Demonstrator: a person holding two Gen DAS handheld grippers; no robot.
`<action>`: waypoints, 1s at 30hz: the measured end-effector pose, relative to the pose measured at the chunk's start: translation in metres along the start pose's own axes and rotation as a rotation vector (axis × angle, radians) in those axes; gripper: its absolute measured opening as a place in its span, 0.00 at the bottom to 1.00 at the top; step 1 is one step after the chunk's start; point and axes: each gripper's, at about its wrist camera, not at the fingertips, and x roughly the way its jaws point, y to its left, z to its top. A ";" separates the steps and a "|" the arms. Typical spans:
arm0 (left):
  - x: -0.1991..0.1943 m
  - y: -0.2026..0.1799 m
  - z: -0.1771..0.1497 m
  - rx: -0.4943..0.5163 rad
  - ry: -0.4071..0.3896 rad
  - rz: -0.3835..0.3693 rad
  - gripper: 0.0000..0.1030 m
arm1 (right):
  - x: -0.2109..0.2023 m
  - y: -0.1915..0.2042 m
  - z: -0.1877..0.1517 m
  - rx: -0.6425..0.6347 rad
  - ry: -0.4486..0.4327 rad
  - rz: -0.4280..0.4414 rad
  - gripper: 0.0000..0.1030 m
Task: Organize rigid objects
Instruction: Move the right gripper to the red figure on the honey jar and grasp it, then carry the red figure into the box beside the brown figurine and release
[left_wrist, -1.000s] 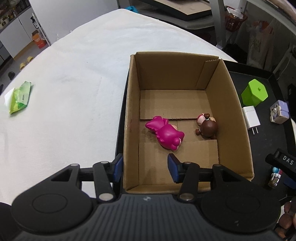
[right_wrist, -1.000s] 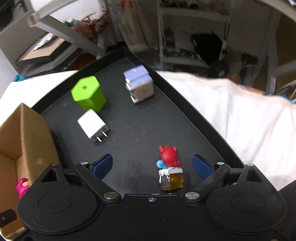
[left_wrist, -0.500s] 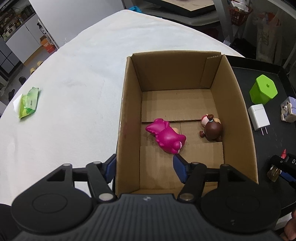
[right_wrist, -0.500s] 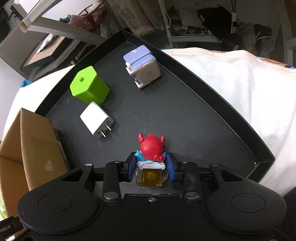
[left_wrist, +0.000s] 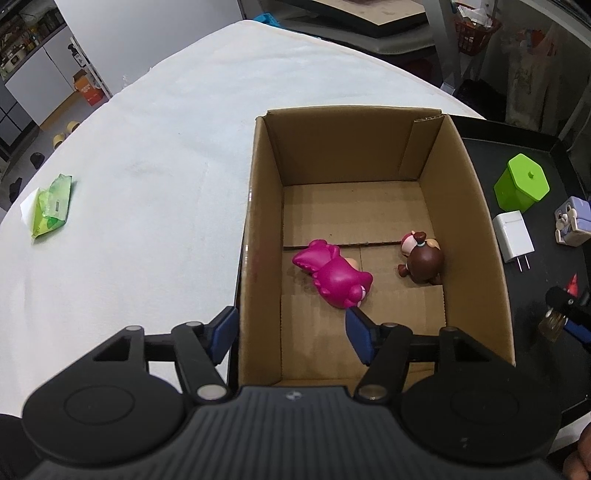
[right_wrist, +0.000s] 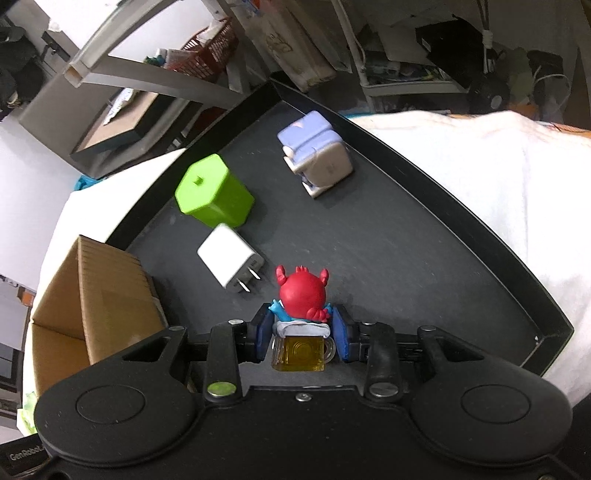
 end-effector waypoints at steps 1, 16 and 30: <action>0.001 0.003 0.000 -0.003 0.001 -0.004 0.61 | -0.002 0.001 0.001 -0.007 -0.007 0.003 0.33; 0.010 0.045 0.002 -0.103 -0.003 -0.114 0.61 | -0.034 0.029 0.013 -0.099 -0.085 0.016 0.33; 0.022 0.054 0.007 -0.131 -0.059 -0.213 0.61 | -0.062 0.072 0.005 -0.235 -0.139 -0.041 0.33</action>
